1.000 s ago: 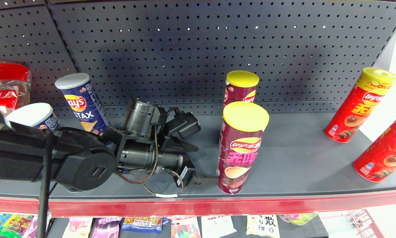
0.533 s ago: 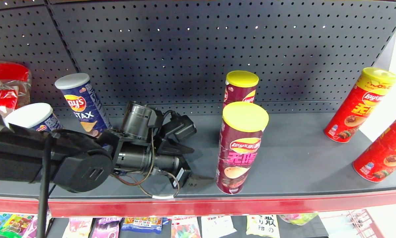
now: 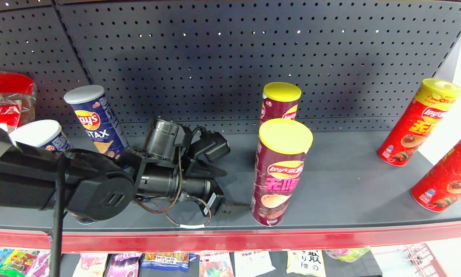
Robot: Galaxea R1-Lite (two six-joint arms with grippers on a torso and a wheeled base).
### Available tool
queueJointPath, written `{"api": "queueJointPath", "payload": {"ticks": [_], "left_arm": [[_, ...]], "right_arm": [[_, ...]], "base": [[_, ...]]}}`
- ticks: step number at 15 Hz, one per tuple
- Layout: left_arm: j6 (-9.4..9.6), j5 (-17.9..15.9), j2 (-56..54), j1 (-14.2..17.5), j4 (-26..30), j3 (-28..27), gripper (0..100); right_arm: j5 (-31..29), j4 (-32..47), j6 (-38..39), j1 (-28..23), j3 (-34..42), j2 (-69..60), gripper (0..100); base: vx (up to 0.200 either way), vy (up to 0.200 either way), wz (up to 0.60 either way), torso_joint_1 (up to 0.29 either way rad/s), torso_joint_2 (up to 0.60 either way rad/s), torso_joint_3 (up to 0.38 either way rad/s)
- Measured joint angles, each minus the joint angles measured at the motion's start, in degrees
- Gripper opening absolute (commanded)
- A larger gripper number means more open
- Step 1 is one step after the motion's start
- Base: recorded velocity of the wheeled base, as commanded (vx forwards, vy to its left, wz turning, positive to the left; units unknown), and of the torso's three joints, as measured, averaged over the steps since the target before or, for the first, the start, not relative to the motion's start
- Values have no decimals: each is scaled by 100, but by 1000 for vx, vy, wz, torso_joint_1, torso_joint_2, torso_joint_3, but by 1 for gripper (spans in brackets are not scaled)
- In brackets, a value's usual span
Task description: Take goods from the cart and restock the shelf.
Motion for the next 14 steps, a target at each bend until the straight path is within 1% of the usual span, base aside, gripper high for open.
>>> {"api": "queueJointPath", "payload": {"ticks": [6, 11, 14], "left_arm": [[-16, 0, 179, -9, -2, -295, 100], [-24, -2, 221, -127, -2, -288, 100], [-24, 2, 221, -127, -5, -268, 100]], "right_arm": [[0, 0, 0, 0, -1, 6, 100], [-2, -1, 0, -2, -1, 9, 100], [-7, 0, 0, 0, -9, 6, 100]], "base": [[0, 0, 0, 0, 0, 0], [0, 0, 0, 0, 0, 0], [0, 0, 0, 0, 0, 0]]}}
